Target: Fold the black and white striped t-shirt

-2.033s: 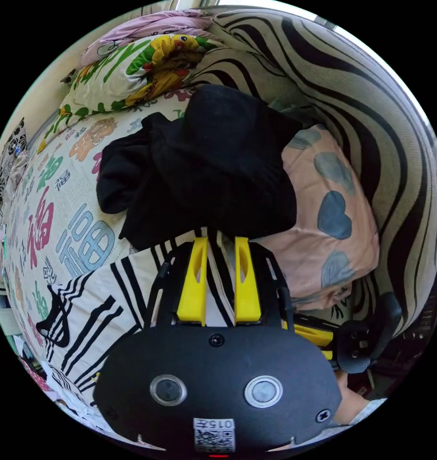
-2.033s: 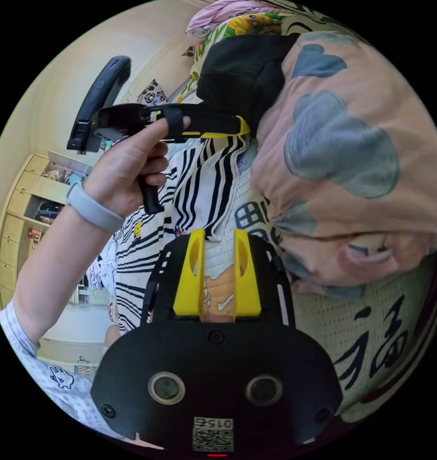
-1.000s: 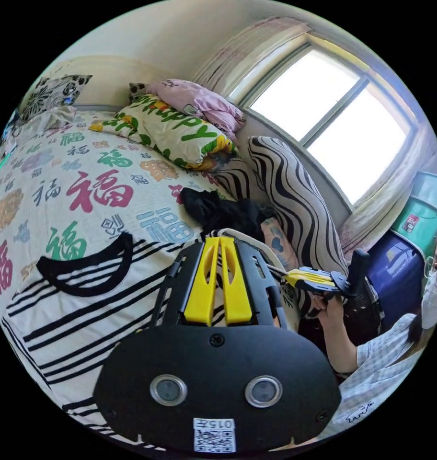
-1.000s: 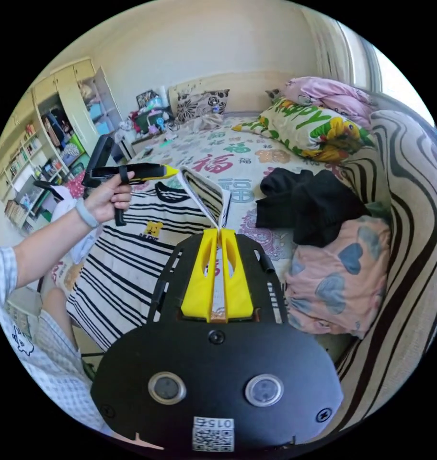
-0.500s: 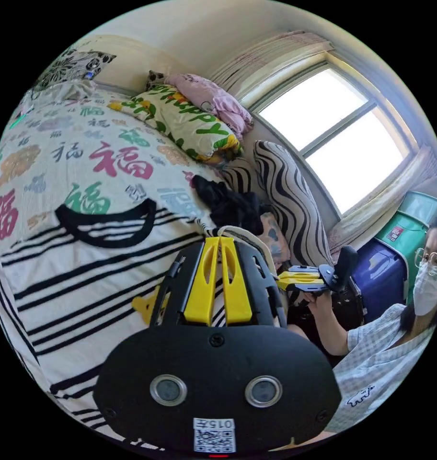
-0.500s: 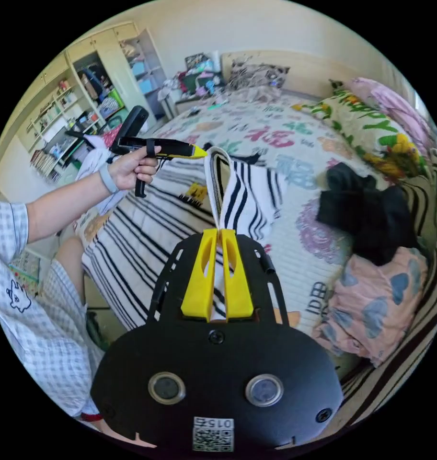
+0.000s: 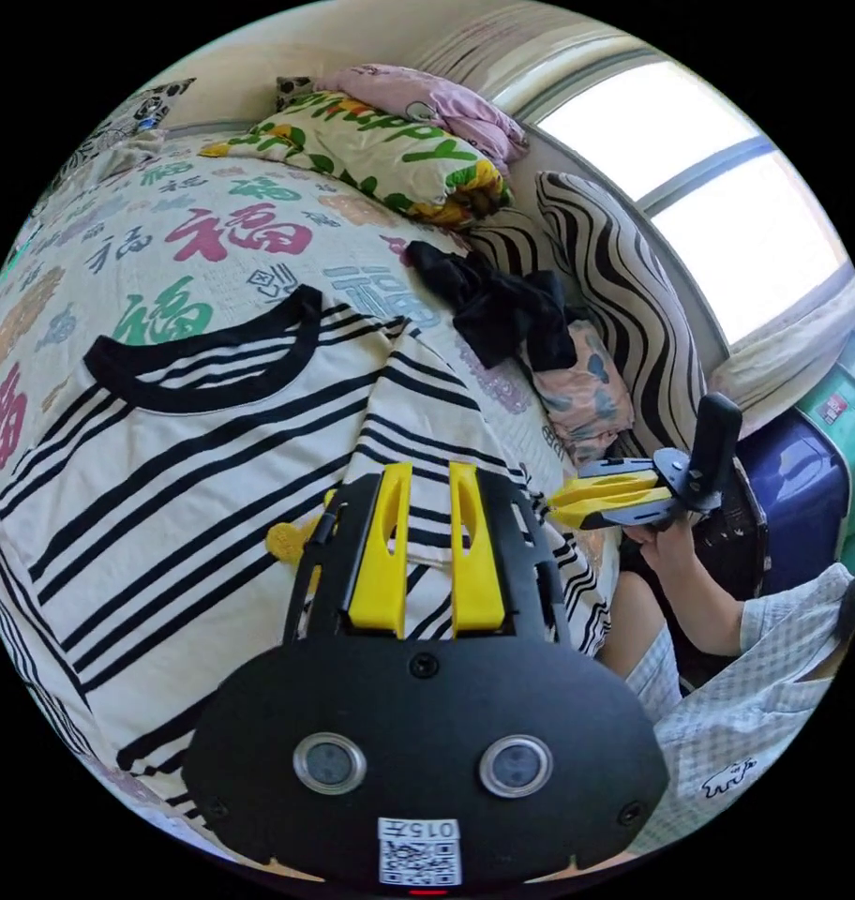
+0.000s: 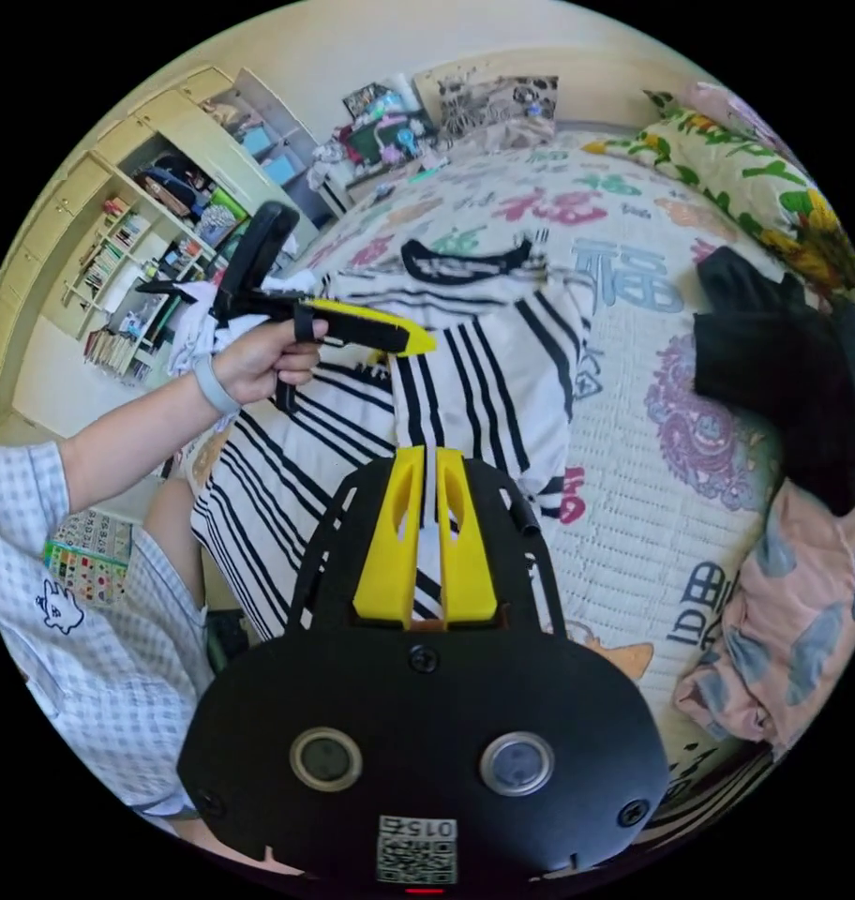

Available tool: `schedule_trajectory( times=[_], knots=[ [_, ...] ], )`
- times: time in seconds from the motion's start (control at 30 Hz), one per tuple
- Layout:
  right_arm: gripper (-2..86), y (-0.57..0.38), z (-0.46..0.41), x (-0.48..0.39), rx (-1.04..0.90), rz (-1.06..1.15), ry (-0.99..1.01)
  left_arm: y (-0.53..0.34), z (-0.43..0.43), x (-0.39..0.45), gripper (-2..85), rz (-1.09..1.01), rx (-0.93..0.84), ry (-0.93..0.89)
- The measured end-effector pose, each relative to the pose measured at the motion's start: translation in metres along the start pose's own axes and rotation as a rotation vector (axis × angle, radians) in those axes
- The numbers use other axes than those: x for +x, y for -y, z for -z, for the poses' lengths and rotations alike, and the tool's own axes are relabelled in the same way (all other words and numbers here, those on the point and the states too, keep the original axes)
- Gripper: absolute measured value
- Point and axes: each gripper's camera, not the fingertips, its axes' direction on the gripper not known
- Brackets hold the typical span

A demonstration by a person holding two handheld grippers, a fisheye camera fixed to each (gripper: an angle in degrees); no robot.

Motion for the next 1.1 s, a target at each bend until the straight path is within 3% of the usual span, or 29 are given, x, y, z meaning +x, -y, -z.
schedule_trajectory(
  times=[0.13, 0.23, 0.3, 0.4, 0.6, 0.63, 0.77, 0.93, 1.1],
  knots=[
    [0.4, -0.01, -0.045, 0.023, -0.201, -0.06, -0.06, -0.006, -0.005, -0.015, 2.3, 0.033, -0.051, 0.054],
    [1.0, -0.029, -0.043, 0.046, -0.124, -0.129, 0.037, -0.002, 0.012, -0.011, 4.4, -0.01, -0.003, 0.049],
    [3.7, -0.037, -0.03, 0.064, 0.049, -0.182, 0.082, 0.01, 0.02, -0.006, 6.9, -0.033, 0.042, 0.019],
    [8.9, -0.027, -0.026, 0.087, 0.166, -0.248, 0.049, 0.039, 0.017, 0.001, 9.0, -0.048, 0.059, 0.043],
    [6.9, 0.015, -0.085, 0.112, -0.014, -0.23, -0.048, 0.072, -0.025, -0.001, 5.3, 0.017, -0.025, 0.071],
    [5.7, 0.016, -0.087, 0.113, -0.01, -0.219, -0.062, 0.073, -0.029, -0.001, 1.7, 0.018, -0.035, 0.086],
    [2.1, 0.001, -0.095, 0.142, 0.096, -0.276, 0.045, 0.069, -0.025, -0.001, 0.9, -0.006, -0.018, 0.075],
    [4.2, -0.011, -0.111, 0.16, 0.156, -0.325, 0.089, 0.031, 0.015, -0.01, 6.2, 0.025, 0.078, 0.054],
    [3.6, 0.012, -0.131, 0.118, 0.182, -0.109, 0.034, -0.057, 0.066, -0.006, 5.8, -0.025, 0.129, 0.003]
  ],
)
